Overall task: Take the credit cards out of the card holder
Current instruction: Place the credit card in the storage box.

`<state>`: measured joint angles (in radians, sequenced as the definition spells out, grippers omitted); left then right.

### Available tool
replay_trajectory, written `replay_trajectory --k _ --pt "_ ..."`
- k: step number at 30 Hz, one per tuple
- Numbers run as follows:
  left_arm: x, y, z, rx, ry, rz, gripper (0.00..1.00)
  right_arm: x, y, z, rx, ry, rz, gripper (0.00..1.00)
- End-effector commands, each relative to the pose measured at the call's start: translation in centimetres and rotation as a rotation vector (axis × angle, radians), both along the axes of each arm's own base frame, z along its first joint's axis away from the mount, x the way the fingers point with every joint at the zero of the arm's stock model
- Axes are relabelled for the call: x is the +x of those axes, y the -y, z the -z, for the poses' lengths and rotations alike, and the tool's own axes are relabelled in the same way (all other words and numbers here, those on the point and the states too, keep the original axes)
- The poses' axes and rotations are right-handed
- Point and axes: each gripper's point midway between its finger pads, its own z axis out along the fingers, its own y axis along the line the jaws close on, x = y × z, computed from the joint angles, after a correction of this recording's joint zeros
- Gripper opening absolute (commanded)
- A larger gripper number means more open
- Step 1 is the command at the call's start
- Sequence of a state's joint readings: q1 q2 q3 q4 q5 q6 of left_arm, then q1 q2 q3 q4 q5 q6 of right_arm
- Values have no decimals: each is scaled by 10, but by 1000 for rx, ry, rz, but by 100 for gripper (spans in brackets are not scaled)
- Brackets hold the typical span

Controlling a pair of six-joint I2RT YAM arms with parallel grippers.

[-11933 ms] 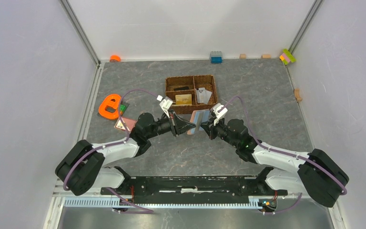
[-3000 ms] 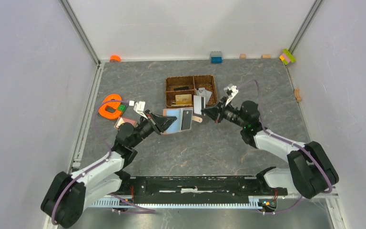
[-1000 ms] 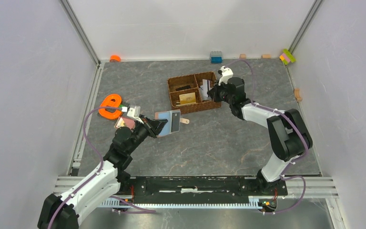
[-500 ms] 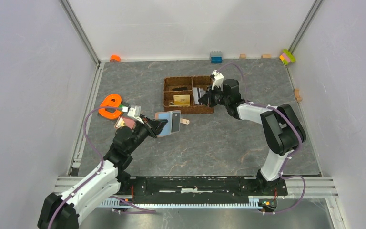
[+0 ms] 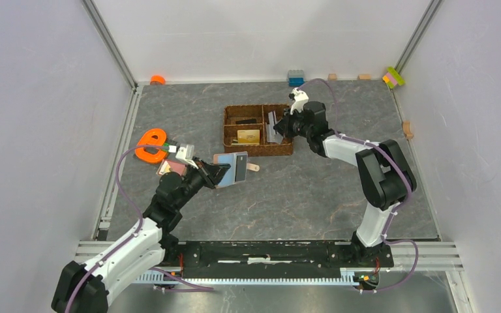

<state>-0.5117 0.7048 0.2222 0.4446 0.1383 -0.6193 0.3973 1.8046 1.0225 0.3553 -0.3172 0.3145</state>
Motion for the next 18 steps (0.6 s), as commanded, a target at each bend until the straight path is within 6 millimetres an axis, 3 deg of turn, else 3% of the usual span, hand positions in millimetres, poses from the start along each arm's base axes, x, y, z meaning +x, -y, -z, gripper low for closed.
replay_trajectory --k 1,4,9,12,18 --pt "3 3 -19 -24 75 15 5 22 -8 -21 16 60 8 22" --pt "3 5 -18 -27 70 22 5 18 -1 -32 14 106 28 41" --pt "3 7 -17 -31 65 30 5 -5 12 -50 7 173 32 44" --pt "4 9 -17 -37 62 37 5 -30 11 -59 31 208 -25 45" --pt "4 20 -17 -78 46 88 5 -84 10 -68 86 275 -125 63"
